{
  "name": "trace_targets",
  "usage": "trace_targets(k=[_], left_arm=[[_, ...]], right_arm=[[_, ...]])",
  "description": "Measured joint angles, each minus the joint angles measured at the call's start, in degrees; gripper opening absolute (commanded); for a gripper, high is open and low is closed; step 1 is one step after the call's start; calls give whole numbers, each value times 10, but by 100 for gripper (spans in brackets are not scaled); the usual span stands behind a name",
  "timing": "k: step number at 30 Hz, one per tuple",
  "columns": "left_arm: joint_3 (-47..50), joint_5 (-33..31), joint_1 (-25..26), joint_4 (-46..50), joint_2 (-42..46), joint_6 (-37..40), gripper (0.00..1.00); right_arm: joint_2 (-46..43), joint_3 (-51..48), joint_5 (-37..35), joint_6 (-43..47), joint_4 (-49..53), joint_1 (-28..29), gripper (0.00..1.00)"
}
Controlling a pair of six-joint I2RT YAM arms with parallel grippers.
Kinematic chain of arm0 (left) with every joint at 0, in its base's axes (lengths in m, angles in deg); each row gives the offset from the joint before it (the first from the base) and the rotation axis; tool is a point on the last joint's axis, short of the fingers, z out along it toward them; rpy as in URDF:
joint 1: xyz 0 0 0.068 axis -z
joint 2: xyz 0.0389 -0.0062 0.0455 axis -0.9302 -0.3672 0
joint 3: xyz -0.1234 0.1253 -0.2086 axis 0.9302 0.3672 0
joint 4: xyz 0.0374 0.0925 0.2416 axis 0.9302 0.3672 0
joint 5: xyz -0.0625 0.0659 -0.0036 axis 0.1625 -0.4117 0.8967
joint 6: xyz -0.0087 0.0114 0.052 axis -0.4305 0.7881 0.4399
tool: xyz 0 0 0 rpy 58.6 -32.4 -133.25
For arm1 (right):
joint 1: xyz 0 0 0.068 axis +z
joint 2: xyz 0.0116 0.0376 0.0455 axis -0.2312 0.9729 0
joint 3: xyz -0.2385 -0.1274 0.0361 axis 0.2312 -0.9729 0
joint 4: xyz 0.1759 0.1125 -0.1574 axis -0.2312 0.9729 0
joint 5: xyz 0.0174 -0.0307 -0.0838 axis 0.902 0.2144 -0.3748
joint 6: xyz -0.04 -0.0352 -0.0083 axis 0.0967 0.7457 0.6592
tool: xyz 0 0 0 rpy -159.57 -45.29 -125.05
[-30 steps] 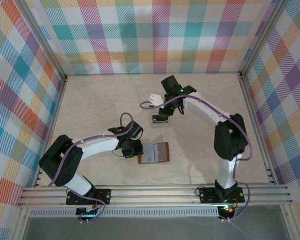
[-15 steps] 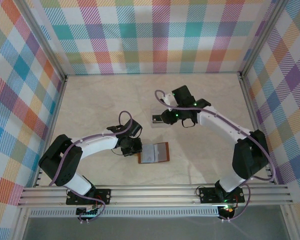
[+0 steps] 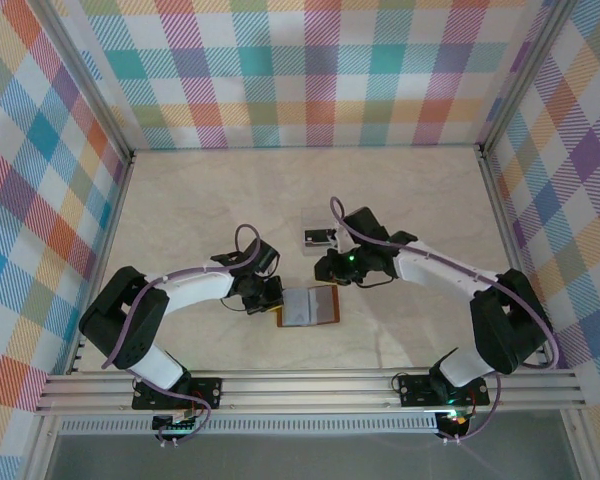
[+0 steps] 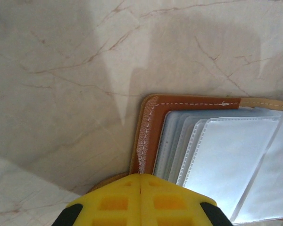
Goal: Take the credit cards out of the card holder
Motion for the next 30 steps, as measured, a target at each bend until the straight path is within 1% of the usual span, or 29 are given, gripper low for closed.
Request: trace_targets(k=[2, 6, 14, 19, 22, 25, 28, 30], left_arm=[[8, 15, -5, -17, 0, -1, 6], [19, 37, -10, -43, 0, -2, 6], [30, 50, -16, -63, 3, -3, 6], [32, 54, -18, -65, 3, -2, 6], [32, 55, -18, -65, 3, -2, 6], [32, 55, -18, -65, 3, -2, 6], [32, 55, -18, -64, 3, -2, 6], [32, 54, -18, -64, 4, -2, 6]], right_arm=[[16, -1, 16, -19, -13, 10, 9], [58, -1, 31, -51, -39, 33, 6], [140, 8, 31, -91, -70, 84, 5], [173, 27, 28, -102, -82, 98, 5], [184, 31, 22, -104, -86, 101, 6], [191, 31, 8, -104, -82, 101, 11], [194, 35, 1, -99, -74, 101, 18], [194, 41, -7, -97, -66, 101, 25]])
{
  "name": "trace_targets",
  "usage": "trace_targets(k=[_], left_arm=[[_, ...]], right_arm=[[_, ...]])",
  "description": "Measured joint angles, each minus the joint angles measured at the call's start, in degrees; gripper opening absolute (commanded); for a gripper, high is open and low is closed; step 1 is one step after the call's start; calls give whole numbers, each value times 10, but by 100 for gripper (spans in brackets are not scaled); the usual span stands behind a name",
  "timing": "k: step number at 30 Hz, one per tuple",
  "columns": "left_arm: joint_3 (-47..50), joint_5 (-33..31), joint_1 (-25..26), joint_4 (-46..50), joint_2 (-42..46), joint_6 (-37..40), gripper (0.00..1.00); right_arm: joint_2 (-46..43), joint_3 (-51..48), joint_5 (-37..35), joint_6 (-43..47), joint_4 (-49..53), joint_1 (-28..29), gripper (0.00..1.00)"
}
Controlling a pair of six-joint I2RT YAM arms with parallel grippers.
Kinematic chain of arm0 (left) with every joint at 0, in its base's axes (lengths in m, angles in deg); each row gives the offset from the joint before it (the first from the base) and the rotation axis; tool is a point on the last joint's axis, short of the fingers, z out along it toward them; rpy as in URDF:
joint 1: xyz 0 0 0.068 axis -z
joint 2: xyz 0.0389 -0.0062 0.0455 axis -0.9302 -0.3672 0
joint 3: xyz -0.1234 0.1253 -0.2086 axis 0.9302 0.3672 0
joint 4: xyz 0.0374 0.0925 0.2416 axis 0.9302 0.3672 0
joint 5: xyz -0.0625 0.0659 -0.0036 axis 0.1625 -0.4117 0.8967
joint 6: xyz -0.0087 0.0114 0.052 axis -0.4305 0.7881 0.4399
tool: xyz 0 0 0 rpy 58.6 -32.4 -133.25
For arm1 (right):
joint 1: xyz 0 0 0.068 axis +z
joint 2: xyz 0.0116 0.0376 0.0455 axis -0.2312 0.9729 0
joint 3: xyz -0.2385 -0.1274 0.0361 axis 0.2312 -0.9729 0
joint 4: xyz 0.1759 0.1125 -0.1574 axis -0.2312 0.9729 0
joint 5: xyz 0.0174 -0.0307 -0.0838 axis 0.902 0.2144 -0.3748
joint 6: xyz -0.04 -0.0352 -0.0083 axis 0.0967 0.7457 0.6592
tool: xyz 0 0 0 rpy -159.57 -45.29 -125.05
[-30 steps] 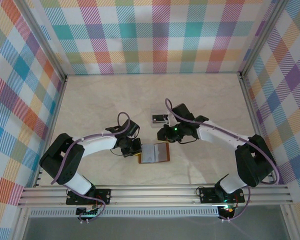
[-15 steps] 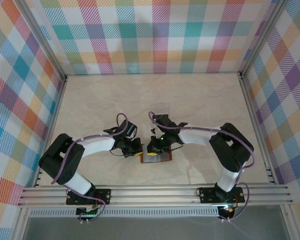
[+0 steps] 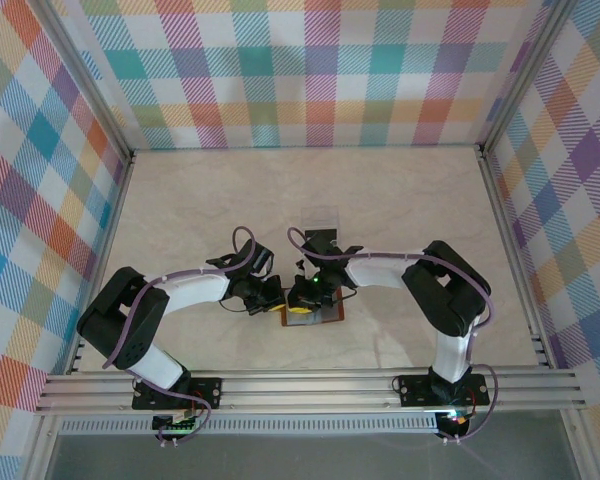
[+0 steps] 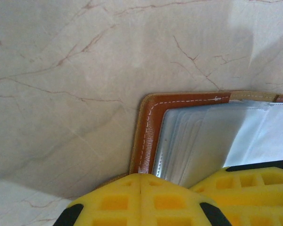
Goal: Take the credit cards out of the card holder
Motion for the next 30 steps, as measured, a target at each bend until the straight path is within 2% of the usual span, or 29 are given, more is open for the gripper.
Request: trace_targets(k=[4, 13, 17, 30], left_arm=[[0, 0, -1, 0, 0, 2, 6], [0, 0, -1, 1, 0, 4, 6], [0, 0, -1, 1, 0, 6, 6], [-7, -1, -1, 10, -2, 13, 6]], right_arm=[[-9, 10, -22, 13, 28, 3, 34], [-32, 30, -96, 32, 114, 5, 40], [-37, 39, -128, 41, 154, 5, 46], [-52, 54, -218, 67, 247, 5, 49]])
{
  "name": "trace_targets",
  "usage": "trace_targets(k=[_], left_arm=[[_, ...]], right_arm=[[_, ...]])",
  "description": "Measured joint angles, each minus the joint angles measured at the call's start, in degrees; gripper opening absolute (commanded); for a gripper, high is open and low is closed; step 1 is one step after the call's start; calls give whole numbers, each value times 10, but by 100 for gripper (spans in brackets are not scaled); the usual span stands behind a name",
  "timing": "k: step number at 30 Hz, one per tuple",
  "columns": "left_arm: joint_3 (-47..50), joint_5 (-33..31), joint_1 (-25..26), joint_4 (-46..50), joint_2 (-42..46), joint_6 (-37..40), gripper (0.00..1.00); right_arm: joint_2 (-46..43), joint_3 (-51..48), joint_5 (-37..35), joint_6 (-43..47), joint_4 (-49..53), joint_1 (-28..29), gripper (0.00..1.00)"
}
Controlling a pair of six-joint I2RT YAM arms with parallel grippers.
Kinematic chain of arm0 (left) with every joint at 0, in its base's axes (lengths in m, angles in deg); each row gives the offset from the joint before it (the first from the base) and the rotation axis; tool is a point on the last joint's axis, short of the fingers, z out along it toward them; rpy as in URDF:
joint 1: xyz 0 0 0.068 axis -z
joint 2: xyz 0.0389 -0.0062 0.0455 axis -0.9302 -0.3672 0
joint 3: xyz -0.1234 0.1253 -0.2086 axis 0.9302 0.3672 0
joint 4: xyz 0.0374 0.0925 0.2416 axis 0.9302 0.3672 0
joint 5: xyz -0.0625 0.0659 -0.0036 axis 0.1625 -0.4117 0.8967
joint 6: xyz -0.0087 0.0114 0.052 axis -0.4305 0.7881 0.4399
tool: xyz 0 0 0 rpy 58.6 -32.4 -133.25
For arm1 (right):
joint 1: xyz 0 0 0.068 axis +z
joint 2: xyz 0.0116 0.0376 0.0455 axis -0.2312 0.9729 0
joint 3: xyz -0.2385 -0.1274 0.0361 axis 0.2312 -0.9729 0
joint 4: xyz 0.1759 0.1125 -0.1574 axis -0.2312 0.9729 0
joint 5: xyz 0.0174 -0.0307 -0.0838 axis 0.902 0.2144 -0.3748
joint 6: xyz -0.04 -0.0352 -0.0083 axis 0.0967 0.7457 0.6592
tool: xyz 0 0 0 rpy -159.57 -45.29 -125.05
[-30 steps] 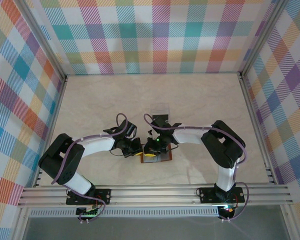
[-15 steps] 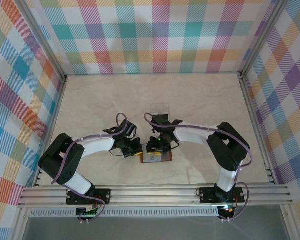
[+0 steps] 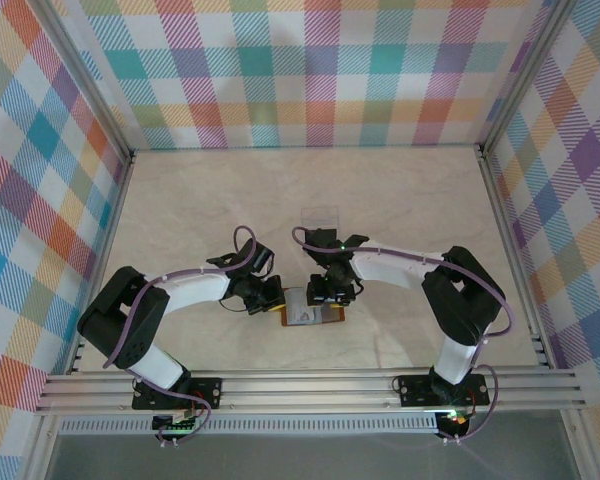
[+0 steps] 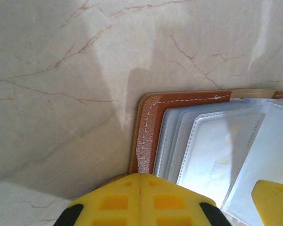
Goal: Take the credit cards out of the card holder
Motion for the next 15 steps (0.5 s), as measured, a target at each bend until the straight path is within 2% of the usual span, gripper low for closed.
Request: trace_targets(k=[11, 15], left_arm=[[-10, -2, 0, 14, -5, 4, 6], [-16, -3, 0, 22, -9, 7, 6]], right_arm=[[-8, 0, -14, 10, 7, 0, 37], [-26, 0, -3, 10, -4, 0, 38]])
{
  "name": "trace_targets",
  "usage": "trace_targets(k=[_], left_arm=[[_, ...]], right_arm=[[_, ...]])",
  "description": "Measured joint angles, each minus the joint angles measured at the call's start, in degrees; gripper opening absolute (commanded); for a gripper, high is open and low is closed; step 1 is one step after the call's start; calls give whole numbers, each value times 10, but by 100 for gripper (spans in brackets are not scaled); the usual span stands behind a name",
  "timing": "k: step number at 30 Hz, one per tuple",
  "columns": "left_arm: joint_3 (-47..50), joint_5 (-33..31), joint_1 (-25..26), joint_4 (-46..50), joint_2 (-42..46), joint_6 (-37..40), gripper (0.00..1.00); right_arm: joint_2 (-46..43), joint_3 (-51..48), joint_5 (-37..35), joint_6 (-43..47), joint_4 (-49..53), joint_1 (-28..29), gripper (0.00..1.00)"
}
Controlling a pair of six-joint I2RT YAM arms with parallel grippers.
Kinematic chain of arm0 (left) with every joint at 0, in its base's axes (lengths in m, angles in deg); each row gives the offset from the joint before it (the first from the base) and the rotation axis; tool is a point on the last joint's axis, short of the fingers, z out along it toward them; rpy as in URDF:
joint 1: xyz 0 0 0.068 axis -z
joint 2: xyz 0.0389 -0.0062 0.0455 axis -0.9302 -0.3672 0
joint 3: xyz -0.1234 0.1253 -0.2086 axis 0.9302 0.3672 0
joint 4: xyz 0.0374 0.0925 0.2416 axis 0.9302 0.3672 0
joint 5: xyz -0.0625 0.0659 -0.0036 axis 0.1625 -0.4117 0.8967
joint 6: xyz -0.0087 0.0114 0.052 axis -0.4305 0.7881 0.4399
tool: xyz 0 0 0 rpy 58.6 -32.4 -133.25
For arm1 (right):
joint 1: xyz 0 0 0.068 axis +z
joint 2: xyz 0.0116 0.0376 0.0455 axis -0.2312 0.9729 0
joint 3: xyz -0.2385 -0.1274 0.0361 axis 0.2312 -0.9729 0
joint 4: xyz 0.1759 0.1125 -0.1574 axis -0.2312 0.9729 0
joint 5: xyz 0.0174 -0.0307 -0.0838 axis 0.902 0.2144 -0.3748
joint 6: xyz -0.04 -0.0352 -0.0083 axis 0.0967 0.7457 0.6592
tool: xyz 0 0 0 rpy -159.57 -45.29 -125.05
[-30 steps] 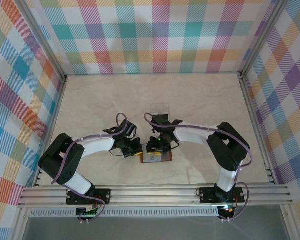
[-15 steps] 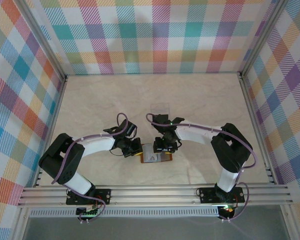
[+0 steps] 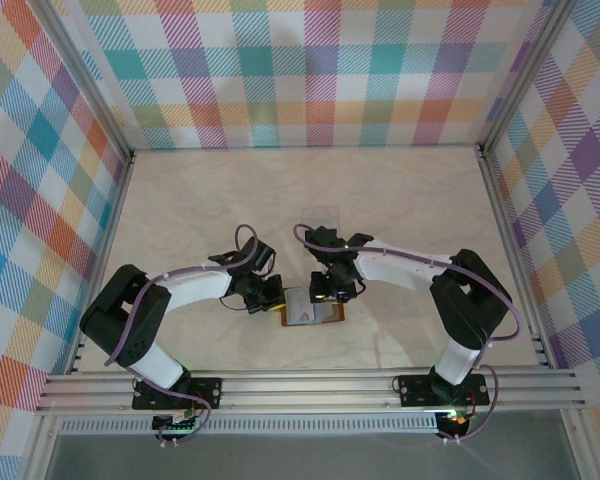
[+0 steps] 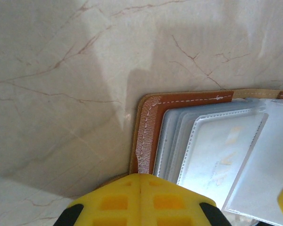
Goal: Take the credit cards out of the card holder
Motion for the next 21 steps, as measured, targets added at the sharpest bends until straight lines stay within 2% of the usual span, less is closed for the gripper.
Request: trace_targets(k=[5, 14, 19, 21], left_arm=[[-12, -2, 0, 14, -7, 9, 6], [-39, -9, 0, 44, -23, 22, 6], [-42, -28, 0, 61, -16, 24, 6], [-42, -38, 0, 75, -5, 24, 6]], right_arm=[[-3, 0, -26, 3, 16, 0, 36], [-18, 0, -99, 20, 71, -9, 39], [-52, 0, -91, 26, 73, -13, 39], [-59, 0, -65, 26, 59, -15, 40]])
